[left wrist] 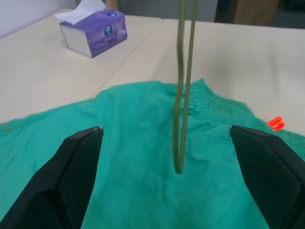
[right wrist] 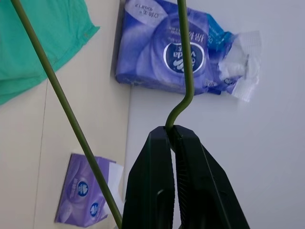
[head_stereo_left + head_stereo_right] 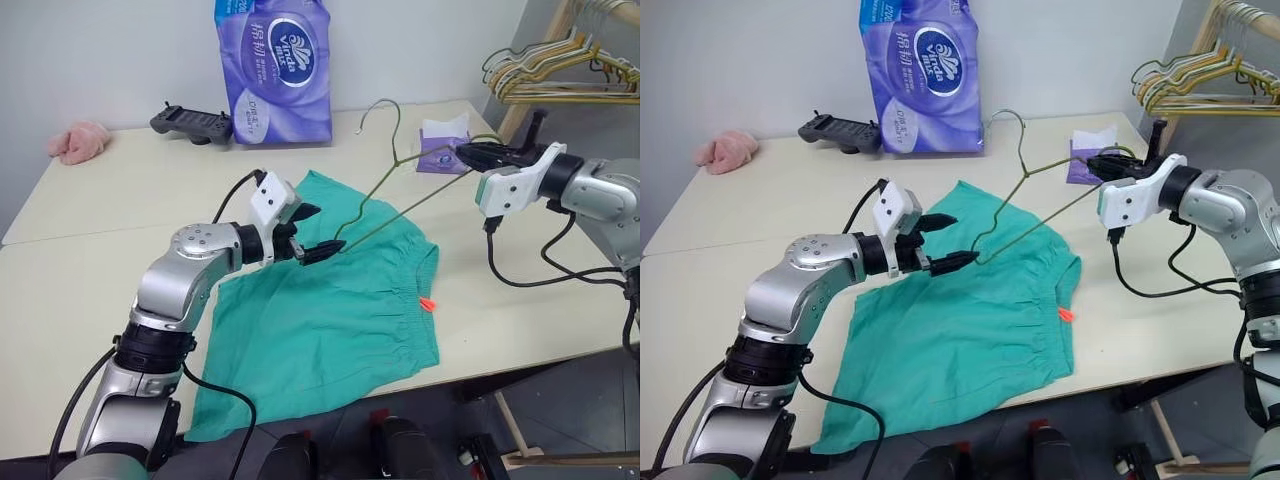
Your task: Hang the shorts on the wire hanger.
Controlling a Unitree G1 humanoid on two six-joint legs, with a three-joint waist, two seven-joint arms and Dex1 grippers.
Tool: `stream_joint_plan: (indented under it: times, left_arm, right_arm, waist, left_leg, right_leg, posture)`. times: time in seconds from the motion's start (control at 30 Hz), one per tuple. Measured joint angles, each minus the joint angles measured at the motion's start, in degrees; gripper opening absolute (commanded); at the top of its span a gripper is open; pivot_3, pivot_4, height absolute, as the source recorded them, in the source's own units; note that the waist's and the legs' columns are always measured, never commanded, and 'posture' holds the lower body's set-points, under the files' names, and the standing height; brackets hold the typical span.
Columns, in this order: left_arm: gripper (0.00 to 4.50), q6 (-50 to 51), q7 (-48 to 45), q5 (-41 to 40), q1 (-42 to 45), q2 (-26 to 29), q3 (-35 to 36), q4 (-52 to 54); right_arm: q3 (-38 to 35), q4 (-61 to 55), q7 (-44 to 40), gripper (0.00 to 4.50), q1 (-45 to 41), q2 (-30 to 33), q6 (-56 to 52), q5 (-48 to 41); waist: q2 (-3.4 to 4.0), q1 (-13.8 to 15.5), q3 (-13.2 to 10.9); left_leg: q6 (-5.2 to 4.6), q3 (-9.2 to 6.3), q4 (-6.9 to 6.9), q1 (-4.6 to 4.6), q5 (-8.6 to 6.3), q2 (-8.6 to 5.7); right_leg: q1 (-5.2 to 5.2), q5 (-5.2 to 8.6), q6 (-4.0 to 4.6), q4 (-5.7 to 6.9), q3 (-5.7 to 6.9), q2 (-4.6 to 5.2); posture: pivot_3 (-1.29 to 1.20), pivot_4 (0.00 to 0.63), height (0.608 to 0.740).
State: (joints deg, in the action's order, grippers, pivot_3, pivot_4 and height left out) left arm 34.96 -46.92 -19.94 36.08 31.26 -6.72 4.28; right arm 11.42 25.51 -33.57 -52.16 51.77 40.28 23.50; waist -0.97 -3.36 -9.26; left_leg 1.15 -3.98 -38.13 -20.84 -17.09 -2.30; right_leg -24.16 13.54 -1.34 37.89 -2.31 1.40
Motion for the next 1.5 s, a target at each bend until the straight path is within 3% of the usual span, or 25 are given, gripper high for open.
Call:
stream_joint_plan:
  times: [0.33, 0.83, 0.93, 1.33, 1.5]
  left_arm:
    - [4.50, -2.0, -0.5, 3.0, 1.6, -4.0, -3.6, -2.7]
    - [4.50, 3.7, -1.4, 5.4, 4.5, -3.7, -5.6, -4.4]
    - [3.91, 4.4, -1.7, 5.3, 4.5, -3.7, -5.6, -4.4]
    - [0.20, 5.7, -2.5, 4.4, 4.5, -3.7, -5.4, -4.1]
    - [0.04, 5.7, -2.6, 4.3, 4.5, -3.7, -5.3, -4.0]
  right_arm:
    - [0.2, -3.3, -1.9, 0.01, -0.9, -2.5, -2.1, 0.0]
    - [1.0, -5.7, -2.5, 0.01, -2.8, -3.2, -2.4, 0.6]
    - [1.0, -5.7, -2.5, 0.00, -2.8, -3.2, -2.7, 0.6]
    - [1.0, -5.7, -2.5, 0.00, -2.8, -3.4, -3.0, 0.6]
    - [1.0, -5.8, -2.5, 0.00, -2.8, -3.5, -3.1, 0.6]
  waist:
    - [0.00, 0.0, 0.0]
    - [0.00, -0.1, 0.0]
    - [0.00, -0.1, 0.0]
    - [0.00, -0.1, 0.0]
    - [0.00, -0.1, 0.0]
  left_leg:
    - [0.00, 0.00, -0.01, -0.01, 0.00, 0.01]
    - [0.00, 0.00, -0.02, -0.01, 0.00, 0.00]
    - [0.00, 0.00, -0.02, -0.01, 0.00, -0.01]
    - [0.00, 0.01, -0.02, -0.01, 0.00, -0.01]
    - [0.00, 0.01, -0.02, -0.01, 0.00, -0.01]
  right_leg:
    - [-0.02, 0.00, 0.00, 0.03, 0.00, 0.18]
    - [-0.04, 0.00, 0.00, 0.06, 0.01, 0.18]
    - [-0.04, 0.00, 0.00, 0.06, 0.00, 0.19]
    - [-0.04, 0.00, 0.00, 0.06, 0.00, 0.19]
    - [-0.04, 0.00, 0.00, 0.06, 0.00, 0.20]
  posture:
    - [-0.09, 0.117, 0.740]
    - [-0.09, 0.116, 0.740]
    - [-0.09, 0.118, 0.740]
    - [-0.09, 0.117, 0.740]
    - [-0.09, 0.117, 0.740]
